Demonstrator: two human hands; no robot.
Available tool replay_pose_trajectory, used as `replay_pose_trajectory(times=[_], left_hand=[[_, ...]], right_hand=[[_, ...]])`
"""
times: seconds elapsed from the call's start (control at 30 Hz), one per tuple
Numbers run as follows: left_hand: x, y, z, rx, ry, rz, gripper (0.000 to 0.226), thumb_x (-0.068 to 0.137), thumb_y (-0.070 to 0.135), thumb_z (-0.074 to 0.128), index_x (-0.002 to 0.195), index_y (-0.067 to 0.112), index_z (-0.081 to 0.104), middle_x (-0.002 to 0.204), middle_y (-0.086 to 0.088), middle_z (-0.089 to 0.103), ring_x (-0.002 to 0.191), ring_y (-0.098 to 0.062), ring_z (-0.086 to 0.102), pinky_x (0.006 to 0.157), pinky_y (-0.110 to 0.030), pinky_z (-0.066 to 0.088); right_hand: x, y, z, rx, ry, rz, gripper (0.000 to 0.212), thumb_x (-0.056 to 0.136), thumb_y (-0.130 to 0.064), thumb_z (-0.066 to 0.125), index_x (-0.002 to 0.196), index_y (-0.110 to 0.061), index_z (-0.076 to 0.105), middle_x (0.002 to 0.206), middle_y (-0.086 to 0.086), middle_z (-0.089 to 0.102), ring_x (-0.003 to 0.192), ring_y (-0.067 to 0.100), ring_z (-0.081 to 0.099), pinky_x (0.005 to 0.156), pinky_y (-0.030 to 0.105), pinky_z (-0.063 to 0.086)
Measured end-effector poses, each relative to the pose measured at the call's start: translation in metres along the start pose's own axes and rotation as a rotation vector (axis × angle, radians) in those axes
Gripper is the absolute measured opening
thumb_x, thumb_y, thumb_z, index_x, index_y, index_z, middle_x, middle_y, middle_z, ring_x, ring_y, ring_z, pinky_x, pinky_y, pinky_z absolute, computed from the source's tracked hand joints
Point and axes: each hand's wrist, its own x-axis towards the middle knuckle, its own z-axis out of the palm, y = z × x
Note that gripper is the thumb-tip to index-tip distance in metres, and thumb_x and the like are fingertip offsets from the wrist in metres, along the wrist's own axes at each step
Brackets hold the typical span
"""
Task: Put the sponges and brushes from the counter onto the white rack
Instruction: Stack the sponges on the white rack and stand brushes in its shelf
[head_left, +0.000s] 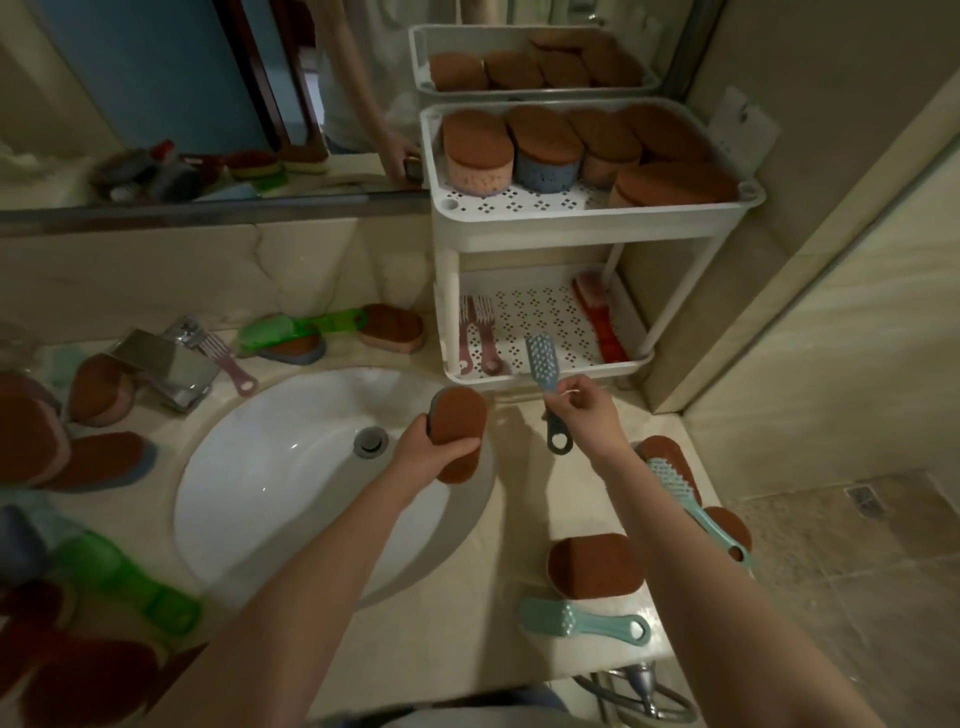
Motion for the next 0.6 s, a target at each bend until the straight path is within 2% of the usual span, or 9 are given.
replay_pose_trajectory(times=[0.1, 0.17, 0.23, 0.3, 0.37, 0.5, 0.53, 0.6], left_hand=[[-0.002, 0.002, -0.018, -0.042, 0.091, -0.012, 0.065, 0.071, 0.029, 0.079, 0.126, 0.012, 0.049, 0.116, -0.004, 0.057, 0.101, -0.021, 0.056, 0.086, -0.032, 0.046], [0.0, 0.007, -0.03, -0.087, 0.145, -0.015, 0.071, 0.066, 0.034, 0.082, 0.126, 0.013, 0.05, 0.121, -0.007, 0.059, 0.106, -0.025, 0.058, 0.092, -0.037, 0.048], [0.002, 0.013, -0.039, -0.116, 0.19, -0.004, 0.067, 0.065, 0.032, 0.083, 0.122, 0.013, 0.052, 0.12, -0.008, 0.061, 0.104, -0.025, 0.059, 0.092, -0.038, 0.05], [0.005, 0.021, -0.046, -0.15, 0.21, -0.004, 0.059, 0.071, 0.024, 0.08, 0.121, 0.012, 0.052, 0.116, -0.007, 0.061, 0.099, -0.023, 0.059, 0.087, -0.037, 0.051], [0.008, 0.029, -0.049, -0.188, 0.223, 0.0, 0.055, 0.073, 0.021, 0.078, 0.12, 0.012, 0.051, 0.115, -0.007, 0.061, 0.095, -0.022, 0.058, 0.084, -0.037, 0.051], [0.013, 0.038, -0.05, -0.217, 0.277, 0.002, 0.051, 0.077, 0.016, 0.076, 0.12, 0.009, 0.051, 0.105, -0.004, 0.057, 0.09, -0.018, 0.055, 0.077, -0.03, 0.045], [0.015, 0.039, -0.049, -0.221, 0.284, -0.001, 0.051, 0.077, 0.016, 0.076, 0.121, 0.008, 0.051, 0.105, -0.004, 0.057, 0.091, -0.017, 0.055, 0.077, -0.029, 0.044], [0.018, 0.04, -0.047, -0.231, 0.296, -0.009, 0.051, 0.076, 0.016, 0.076, 0.12, 0.008, 0.051, 0.106, -0.005, 0.058, 0.09, -0.017, 0.056, 0.076, -0.028, 0.043]], right_hand=[[0.022, -0.025, 0.011, 0.043, 0.052, 0.031, 0.009, 0.09, -0.012, 0.062, 0.088, -0.012, 0.053, 0.087, 0.008, 0.064, 0.072, 0.018, 0.061, 0.063, 0.024, 0.051], [0.042, -0.036, 0.018, 0.072, 0.055, 0.096, 0.006, 0.091, -0.012, 0.061, 0.095, -0.011, 0.056, 0.096, 0.01, 0.063, 0.076, 0.017, 0.059, 0.061, 0.022, 0.046], [0.063, -0.043, 0.024, 0.051, 0.013, 0.143, 0.013, 0.091, -0.009, 0.058, 0.105, -0.011, 0.056, 0.098, 0.009, 0.06, 0.071, 0.012, 0.054, 0.058, 0.021, 0.04], [0.081, -0.049, 0.027, -0.046, -0.028, 0.132, 0.018, 0.092, -0.008, 0.055, 0.109, -0.014, 0.056, 0.091, 0.005, 0.059, 0.069, 0.01, 0.051, 0.058, 0.021, 0.039], [0.098, -0.051, 0.032, -0.136, -0.05, 0.123, 0.018, 0.093, -0.009, 0.054, 0.111, -0.012, 0.058, 0.088, 0.004, 0.06, 0.075, 0.016, 0.056, 0.061, 0.023, 0.042], [0.128, -0.044, 0.041, -0.45, -0.053, 0.049, 0.025, 0.088, -0.002, 0.054, 0.11, -0.002, 0.065, 0.113, 0.017, 0.065, 0.103, 0.031, 0.061, 0.086, 0.035, 0.05], [0.133, -0.041, 0.044, -0.517, -0.068, 0.043, 0.026, 0.087, -0.001, 0.052, 0.11, -0.002, 0.065, 0.113, 0.019, 0.065, 0.104, 0.033, 0.061, 0.089, 0.037, 0.051], [0.137, -0.036, 0.049, -0.597, -0.094, 0.031, 0.028, 0.088, -0.001, 0.049, 0.112, -0.003, 0.064, 0.112, 0.018, 0.065, 0.102, 0.033, 0.061, 0.083, 0.034, 0.05]])
